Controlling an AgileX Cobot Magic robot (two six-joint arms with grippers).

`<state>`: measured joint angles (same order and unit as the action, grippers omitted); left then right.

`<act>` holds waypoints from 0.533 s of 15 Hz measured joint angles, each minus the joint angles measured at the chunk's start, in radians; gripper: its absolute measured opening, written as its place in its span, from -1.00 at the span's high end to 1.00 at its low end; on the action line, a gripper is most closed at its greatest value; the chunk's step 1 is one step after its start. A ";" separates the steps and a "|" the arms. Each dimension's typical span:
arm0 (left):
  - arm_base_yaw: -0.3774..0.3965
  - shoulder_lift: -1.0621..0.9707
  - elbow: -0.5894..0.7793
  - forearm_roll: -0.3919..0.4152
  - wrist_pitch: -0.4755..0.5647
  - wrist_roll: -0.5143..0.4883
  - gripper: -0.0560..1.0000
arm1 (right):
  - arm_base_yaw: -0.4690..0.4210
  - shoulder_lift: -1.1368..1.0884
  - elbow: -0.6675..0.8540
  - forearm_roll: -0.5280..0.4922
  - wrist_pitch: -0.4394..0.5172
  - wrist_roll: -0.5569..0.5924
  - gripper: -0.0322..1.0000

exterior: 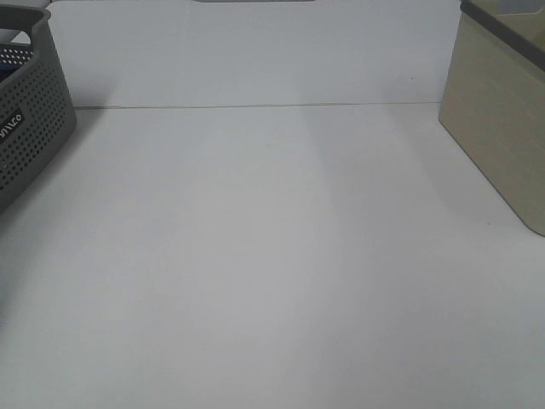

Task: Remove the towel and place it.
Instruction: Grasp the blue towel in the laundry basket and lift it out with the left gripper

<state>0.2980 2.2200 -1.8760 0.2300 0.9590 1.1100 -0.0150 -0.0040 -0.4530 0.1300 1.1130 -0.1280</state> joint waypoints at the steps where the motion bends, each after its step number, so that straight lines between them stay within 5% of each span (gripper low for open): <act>1: 0.000 0.000 0.000 0.000 0.011 -0.001 0.33 | 0.000 0.000 0.000 0.000 0.000 0.000 -0.83; 6: 0.000 0.000 0.000 0.000 0.011 -0.007 0.50 | 0.000 0.000 0.000 0.000 0.000 0.000 -0.83; 8: 0.000 -0.002 0.000 0.011 0.023 -0.007 0.77 | 0.000 0.000 0.000 0.000 0.000 0.000 -0.83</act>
<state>0.2980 2.2180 -1.8760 0.2410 0.9820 1.1030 -0.0150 -0.0040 -0.4530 0.1300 1.1130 -0.1280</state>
